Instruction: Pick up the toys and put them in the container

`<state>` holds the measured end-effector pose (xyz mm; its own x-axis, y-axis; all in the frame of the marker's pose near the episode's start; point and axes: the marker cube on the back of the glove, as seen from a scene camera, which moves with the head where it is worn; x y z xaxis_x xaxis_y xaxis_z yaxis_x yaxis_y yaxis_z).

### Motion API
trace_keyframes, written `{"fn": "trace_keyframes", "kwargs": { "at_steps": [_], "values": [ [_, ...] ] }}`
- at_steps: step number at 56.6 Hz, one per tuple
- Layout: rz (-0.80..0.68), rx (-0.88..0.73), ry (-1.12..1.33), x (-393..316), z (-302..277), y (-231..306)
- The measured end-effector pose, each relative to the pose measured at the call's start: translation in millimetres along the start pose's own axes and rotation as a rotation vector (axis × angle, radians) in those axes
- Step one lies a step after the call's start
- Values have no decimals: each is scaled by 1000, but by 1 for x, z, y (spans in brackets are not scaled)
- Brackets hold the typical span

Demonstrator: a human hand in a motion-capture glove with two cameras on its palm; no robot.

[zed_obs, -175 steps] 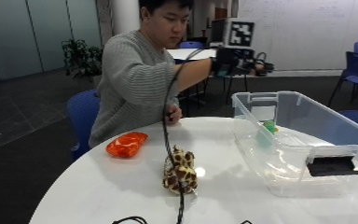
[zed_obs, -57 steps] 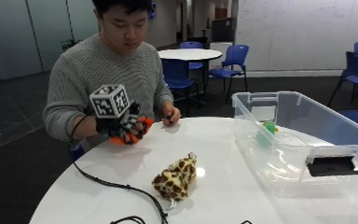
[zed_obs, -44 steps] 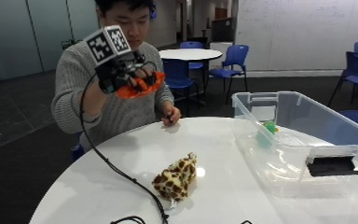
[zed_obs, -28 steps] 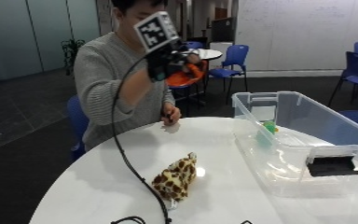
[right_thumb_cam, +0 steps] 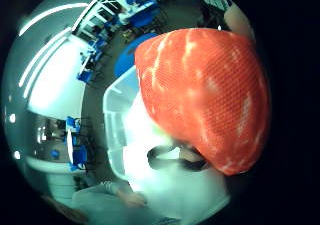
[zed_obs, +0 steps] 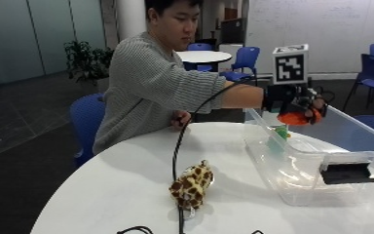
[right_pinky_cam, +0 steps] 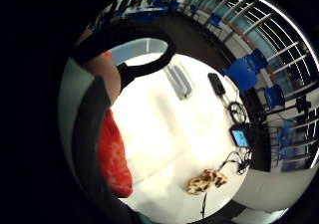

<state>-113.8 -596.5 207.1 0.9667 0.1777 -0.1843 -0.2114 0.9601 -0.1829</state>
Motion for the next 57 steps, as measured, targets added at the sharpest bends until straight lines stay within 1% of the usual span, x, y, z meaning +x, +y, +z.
{"fn": "trace_keyframes", "kwargs": {
  "at_steps": [5, 10, 16, 22, 31, 34, 40, 45, 48, 50, 53, 54, 55, 57],
  "values": [
    [-3, -141, 22, 4, 36, -3],
    [-4, -212, 68, 7, 59, 0],
    [-39, -212, 57, 3, 61, 1],
    [-34, -206, 19, -1, 57, 0],
    [-23, -295, 21, 0, 57, 6],
    [-32, -301, 6, -2, 53, 8],
    [-77, -254, -36, -4, 25, 17],
    [-94, -207, -115, 11, -19, 35],
    [-135, -182, -146, 33, -51, 56],
    [-204, -152, -27, 64, -69, 73],
    [-361, -80, 348, 128, -88, 100],
    [-401, -62, 399, 139, -94, 114],
    [-433, -53, 389, 143, -101, 131],
    [-470, -53, 269, 140, -118, 170]
  ]
}}
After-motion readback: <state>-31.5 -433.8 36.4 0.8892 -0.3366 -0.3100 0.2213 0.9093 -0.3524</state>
